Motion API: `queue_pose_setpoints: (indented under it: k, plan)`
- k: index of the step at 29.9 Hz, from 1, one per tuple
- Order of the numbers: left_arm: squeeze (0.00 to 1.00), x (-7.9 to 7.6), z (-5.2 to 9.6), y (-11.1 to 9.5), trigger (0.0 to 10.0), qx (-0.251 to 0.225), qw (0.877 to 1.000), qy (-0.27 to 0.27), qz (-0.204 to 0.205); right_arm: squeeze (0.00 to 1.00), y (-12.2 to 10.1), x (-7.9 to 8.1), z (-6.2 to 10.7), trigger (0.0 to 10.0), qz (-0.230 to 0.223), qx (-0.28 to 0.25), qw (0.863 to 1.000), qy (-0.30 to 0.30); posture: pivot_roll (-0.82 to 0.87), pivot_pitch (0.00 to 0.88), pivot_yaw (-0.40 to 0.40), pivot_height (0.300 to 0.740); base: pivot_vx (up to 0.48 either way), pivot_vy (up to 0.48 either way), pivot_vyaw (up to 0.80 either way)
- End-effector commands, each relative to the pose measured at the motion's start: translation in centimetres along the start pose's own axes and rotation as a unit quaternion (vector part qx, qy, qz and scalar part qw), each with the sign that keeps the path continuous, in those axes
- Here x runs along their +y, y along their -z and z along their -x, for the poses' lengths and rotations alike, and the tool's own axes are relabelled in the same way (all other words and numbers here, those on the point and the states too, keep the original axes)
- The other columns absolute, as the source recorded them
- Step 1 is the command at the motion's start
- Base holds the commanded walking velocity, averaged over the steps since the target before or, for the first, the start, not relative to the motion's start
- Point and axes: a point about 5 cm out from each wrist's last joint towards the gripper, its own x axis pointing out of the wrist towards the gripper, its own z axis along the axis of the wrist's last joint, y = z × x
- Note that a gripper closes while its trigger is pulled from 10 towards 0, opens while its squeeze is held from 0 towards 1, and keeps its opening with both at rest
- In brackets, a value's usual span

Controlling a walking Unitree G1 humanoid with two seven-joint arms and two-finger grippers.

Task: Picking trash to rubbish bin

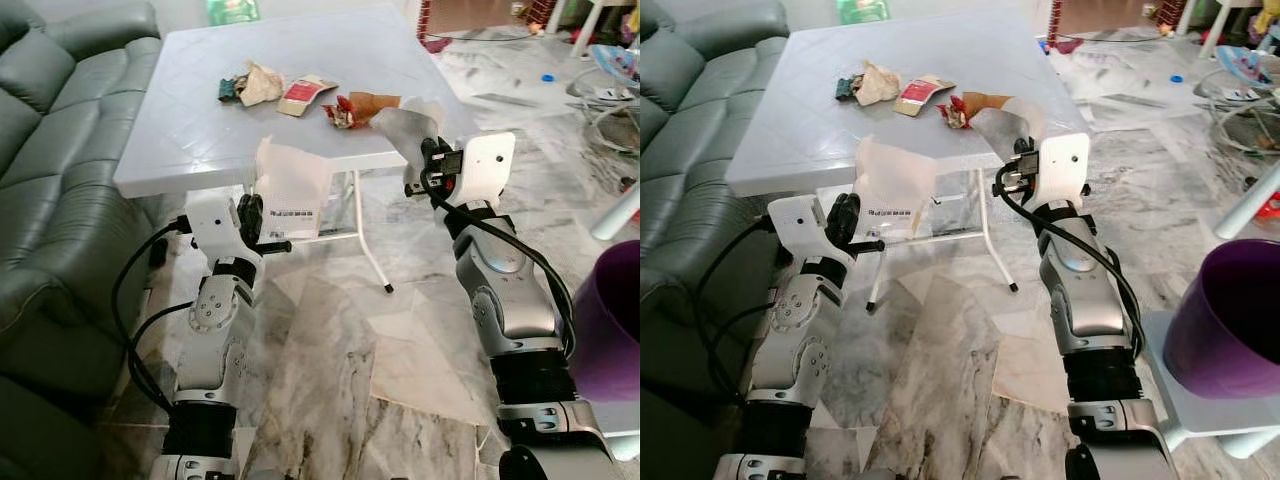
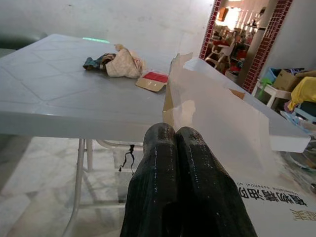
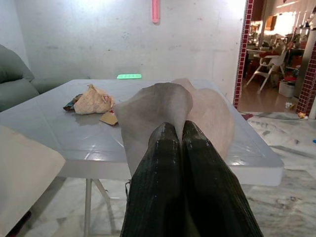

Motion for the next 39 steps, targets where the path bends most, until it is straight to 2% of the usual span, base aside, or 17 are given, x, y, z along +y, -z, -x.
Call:
queue_pose_setpoints:
  k: [1, 12, 16, 25, 33, 37, 39]
  plan:
    - [0.00, -0.06, -0.12, -0.19, 0.0, -0.005, 1.000, 0.005, -0.004, 0.00, -0.36, 0.07, -0.16, 10.0, 0.002, -0.005, 1.000, -0.003, -0.04, 0.056, 0.053, 0.740, 0.371, 0.000, -0.80]
    - [0.00, -0.14, -0.10, -0.10, 0.0, -0.004, 1.000, 0.008, -0.002, 0.00, -0.38, 0.01, -0.07, 10.0, 0.003, -0.006, 1.000, -0.001, -0.05, 0.058, 0.058, 0.740, 0.373, -0.207, -0.80]
    - [0.00, -0.17, -0.07, -0.14, 1.2, -0.006, 1.000, 0.010, 0.000, 0.00, -0.39, 0.02, -0.09, 10.0, 0.004, -0.006, 1.000, -0.001, -0.05, 0.058, 0.058, 0.740, 0.000, 0.000, -0.80]
    - [0.00, -0.29, -0.07, -0.13, 1.6, -0.005, 1.000, 0.014, 0.003, 0.00, -0.42, 0.03, -0.13, 10.0, 0.003, -0.007, 1.000, 0.000, -0.05, 0.057, 0.059, 0.740, 0.000, 0.000, -0.80]
    - [0.00, -0.29, -0.20, -0.21, 3.2, -0.006, 1.000, 0.009, 0.013, 0.00, -0.44, -0.05, -0.14, 10.0, 0.003, -0.008, 1.000, 0.001, -0.05, 0.057, 0.061, 0.740, 0.000, 0.000, -0.80]
    - [0.00, -0.28, -0.20, -0.20, 3.1, -0.006, 1.000, 0.009, 0.017, 0.00, -0.45, -0.04, -0.14, 10.0, 0.003, -0.008, 1.000, 0.002, -0.05, 0.057, 0.061, 0.740, 0.000, 0.000, -0.80]
    - [0.00, -0.27, -0.25, -0.18, 2.5, -0.004, 1.000, 0.007, 0.018, 0.00, -0.48, -0.08, -0.15, 10.0, 0.001, -0.010, 1.000, 0.002, -0.05, 0.057, 0.061, 0.740, 0.000, 0.000, -0.53]
